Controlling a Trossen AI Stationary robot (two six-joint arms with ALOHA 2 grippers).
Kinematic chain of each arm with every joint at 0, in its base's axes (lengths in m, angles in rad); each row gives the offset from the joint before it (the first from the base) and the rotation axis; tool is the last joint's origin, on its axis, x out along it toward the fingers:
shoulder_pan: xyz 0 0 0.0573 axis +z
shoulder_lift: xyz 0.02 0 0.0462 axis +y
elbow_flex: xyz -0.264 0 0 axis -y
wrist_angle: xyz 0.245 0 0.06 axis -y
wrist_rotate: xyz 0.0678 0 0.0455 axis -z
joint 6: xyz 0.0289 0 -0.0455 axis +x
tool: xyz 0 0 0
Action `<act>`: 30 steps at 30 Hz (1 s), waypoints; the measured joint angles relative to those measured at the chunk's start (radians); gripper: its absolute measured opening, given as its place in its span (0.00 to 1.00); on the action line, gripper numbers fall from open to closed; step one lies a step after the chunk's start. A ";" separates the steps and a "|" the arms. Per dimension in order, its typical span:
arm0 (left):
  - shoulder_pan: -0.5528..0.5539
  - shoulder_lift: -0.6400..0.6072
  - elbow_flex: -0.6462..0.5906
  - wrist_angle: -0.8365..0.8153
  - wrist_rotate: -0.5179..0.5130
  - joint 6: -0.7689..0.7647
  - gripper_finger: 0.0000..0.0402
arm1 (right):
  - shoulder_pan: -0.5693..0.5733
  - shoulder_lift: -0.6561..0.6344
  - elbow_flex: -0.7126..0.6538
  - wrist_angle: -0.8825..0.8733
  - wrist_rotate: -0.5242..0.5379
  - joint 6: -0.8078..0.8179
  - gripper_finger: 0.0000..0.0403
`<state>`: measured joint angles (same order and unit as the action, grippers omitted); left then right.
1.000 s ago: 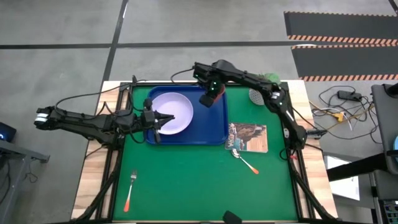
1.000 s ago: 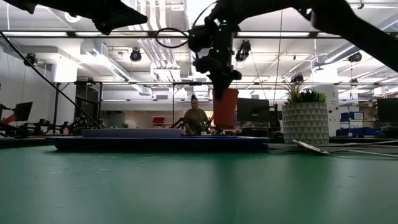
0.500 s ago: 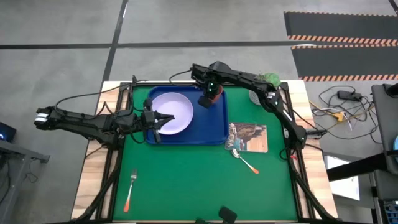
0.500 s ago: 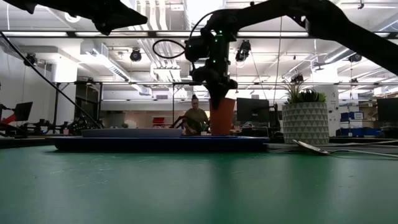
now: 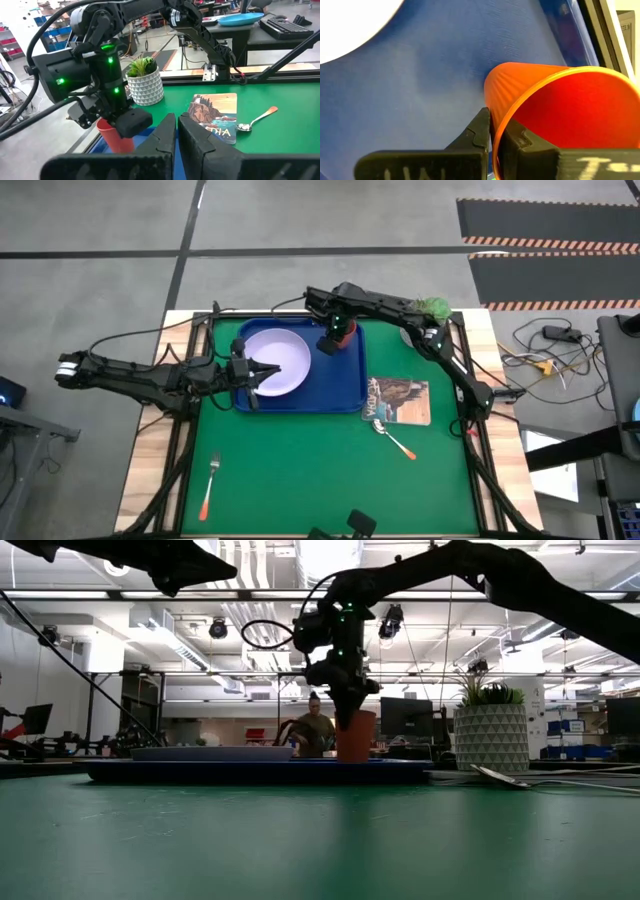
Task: Pick and place plate/cup/fork/spoon on tray
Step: Put the orange cup on the top right of the blue serving tray
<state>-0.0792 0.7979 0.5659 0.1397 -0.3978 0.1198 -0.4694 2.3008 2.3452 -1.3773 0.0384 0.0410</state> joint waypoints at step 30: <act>0.000 0.000 -0.001 0.000 0.000 0.000 0.00 | 0.009 0.010 0.000 0.029 0.067 0.019 0.02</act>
<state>-0.0792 0.7980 0.5652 0.1398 -0.3977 0.1200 -0.4606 2.3112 2.3451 -1.3479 0.1055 0.0597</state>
